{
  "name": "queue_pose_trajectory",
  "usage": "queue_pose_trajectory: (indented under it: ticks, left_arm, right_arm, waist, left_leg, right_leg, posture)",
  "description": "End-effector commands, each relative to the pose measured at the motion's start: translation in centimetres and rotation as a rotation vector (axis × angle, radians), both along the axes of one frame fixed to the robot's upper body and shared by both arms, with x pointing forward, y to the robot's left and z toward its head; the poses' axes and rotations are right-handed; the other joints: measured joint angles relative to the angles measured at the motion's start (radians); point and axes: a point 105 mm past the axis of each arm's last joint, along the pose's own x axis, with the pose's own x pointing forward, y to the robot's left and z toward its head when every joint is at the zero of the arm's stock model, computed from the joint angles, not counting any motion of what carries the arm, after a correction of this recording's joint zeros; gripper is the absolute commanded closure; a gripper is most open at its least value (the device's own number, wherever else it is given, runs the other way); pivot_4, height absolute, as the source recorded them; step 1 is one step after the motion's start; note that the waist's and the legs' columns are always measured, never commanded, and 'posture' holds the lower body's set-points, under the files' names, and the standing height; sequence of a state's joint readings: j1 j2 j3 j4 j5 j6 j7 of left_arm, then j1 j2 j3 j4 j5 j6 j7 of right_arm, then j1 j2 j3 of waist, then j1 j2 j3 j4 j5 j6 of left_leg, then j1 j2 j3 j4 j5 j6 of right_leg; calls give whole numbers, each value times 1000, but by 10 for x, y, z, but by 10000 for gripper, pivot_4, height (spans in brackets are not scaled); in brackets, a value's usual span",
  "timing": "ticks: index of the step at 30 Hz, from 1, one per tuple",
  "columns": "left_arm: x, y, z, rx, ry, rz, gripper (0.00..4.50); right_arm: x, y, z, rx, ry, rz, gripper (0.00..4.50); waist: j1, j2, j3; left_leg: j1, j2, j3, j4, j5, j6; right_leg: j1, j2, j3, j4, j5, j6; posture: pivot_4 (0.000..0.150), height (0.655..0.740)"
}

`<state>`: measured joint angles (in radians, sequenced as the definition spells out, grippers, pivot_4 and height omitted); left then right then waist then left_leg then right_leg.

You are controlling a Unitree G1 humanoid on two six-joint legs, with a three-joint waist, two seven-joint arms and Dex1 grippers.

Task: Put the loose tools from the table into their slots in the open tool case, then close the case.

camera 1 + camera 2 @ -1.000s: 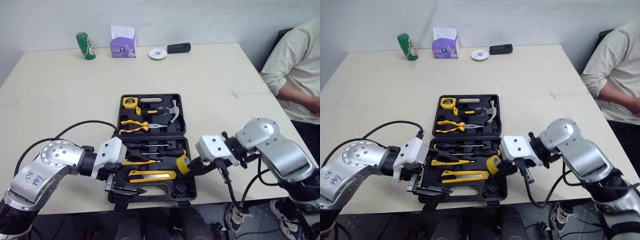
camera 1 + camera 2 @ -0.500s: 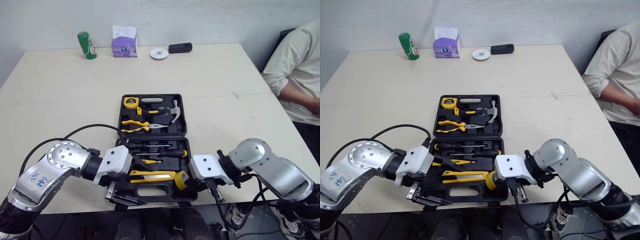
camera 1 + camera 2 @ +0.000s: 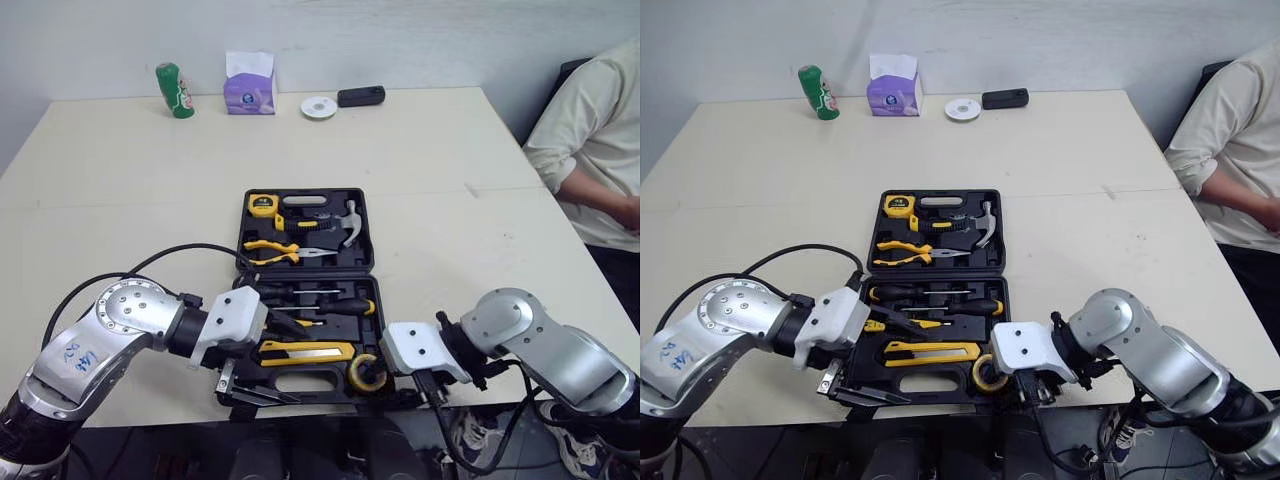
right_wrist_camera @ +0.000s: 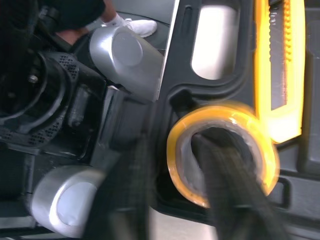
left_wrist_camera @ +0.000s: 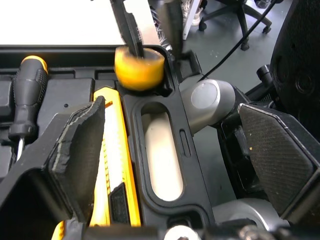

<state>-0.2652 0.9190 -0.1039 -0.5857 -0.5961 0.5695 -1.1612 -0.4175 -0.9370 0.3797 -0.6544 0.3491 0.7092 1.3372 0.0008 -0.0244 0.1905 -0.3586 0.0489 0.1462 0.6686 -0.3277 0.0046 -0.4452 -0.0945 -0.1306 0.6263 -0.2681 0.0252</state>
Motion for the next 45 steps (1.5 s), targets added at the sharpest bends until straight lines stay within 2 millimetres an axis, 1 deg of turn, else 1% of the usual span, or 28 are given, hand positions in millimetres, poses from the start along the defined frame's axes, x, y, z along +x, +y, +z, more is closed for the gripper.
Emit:
queue_pose_trajectory:
  ticks: [1,2,6,8,9,10,12,16,19,23,28,32,34,38,41,43,45]
  left_arm:
    - [-1,-4,4,-6,-26,-24,0]
    - [0,-4,4,-7,-28,-23,0]
    - [1,-4,3,-9,-29,-22,0]
    - [0,-4,3,-9,-26,-22,0]
    - [-1,-3,2,-8,-25,-22,0]
    - [-1,-3,1,-3,-24,-23,0]
    - [-2,-2,-1,5,-22,-26,0]
    - [-2,0,-2,11,-20,-26,0]
    - [-1,1,-1,15,-22,-22,0]
    - [0,3,-2,20,-24,-21,0]
    - [2,4,-1,22,-34,-10,0]
    - [4,3,-1,21,-45,-5,0]
    - [6,4,-1,24,-54,2,0]
    - [10,4,-2,27,-71,8,0]
    - [15,3,0,20,-87,14,0]
    - [19,2,1,16,-98,17,0]
    - [22,2,1,9,-105,28,0]
  right_arm:
    - [-8,-2,25,54,-31,45,5798]
    - [-8,-3,28,66,-32,39,632]
    - [-2,-7,40,145,-60,13,164]
    - [7,-4,43,243,-84,-35,164]
    - [11,-3,41,287,-77,-66,164]
    - [13,-1,38,333,-79,-75,2444]
    - [14,1,27,372,-81,-78,8887]
    - [17,11,6,438,-76,-120,29503]
    - [18,14,-10,410,-87,-111,44372]
    - [20,12,-24,379,-86,-114,44372]
    - [17,9,-47,331,-41,-112,44372]
    - [17,-4,-72,248,-61,-116,44372]
    - [18,-13,-77,251,-39,-170,44372]
    - [21,-21,-76,315,-27,-226,44372]
    - [20,-23,-76,335,-51,-212,44372]
    - [21,-19,-69,357,-65,-203,44372]
    - [24,-13,-54,396,-83,-201,44372]
  waist:
    - [0,0,0]
    - [0,0,0]
    - [0,0,0]
    - [0,-1,0]
    - [0,-2,0]
    - [0,-2,0]
    - [1,-2,0]
    - [-1,-2,0]
    - [-2,-2,0]
    - [-1,-2,0]
    - [-1,-2,0]
    - [-2,-3,0]
    - [0,-4,-1]
    - [4,-6,-3]
    - [14,-7,-4]
    - [20,-7,-4]
    - [22,-7,-4]
  left_leg:
    - [0,0,0,0,0,0]
    - [0,0,0,0,0,0]
    - [0,0,0,0,0,0]
    - [0,0,0,0,0,0]
    - [0,0,0,0,0,0]
    - [0,0,0,0,0,0]
    - [0,0,0,0,0,0]
    - [0,0,0,0,0,0]
    - [1,0,1,0,0,0]
    - [0,0,0,0,0,0]
    - [1,0,0,0,0,0]
    - [2,0,0,0,0,0]
    - [4,0,1,0,0,0]
    - [6,0,0,-1,0,0]
    - [6,0,0,0,-1,1]
    - [6,0,0,0,-1,1]
    - [6,0,0,0,-1,1]
  right_leg:
    - [0,0,0,0,0,0]
    - [0,0,0,0,0,0]
    - [0,0,0,0,0,0]
    - [0,0,0,0,0,0]
    - [0,0,0,0,0,0]
    - [0,0,0,0,0,0]
    - [1,0,0,0,0,0]
    - [1,0,0,0,0,0]
    - [1,0,0,1,0,0]
    - [1,0,0,1,0,0]
    - [1,0,0,1,0,0]
    - [2,0,0,1,0,0]
    - [4,0,0,0,0,0]
    - [7,0,0,-1,0,0]
    - [8,0,0,-2,0,1]
    - [8,0,0,-2,0,1]
    - [8,0,0,-2,0,1]
  posture:
    - [1500,7252]
    - [1500,7252]
    - [1500,7252]
    - [1500,7252]
    - [1500,7252]
    - [1500,7252]
    - [1500,7252]
    - [1500,7252]
    - [1500,7252]
    - [1500,7252]
    - [1500,7252]
    - [1500,7252]
    - [1500,7252]
    - [1500,7252]
    - [1500,7252]
    - [1500,7252]
    - [1500,7252]
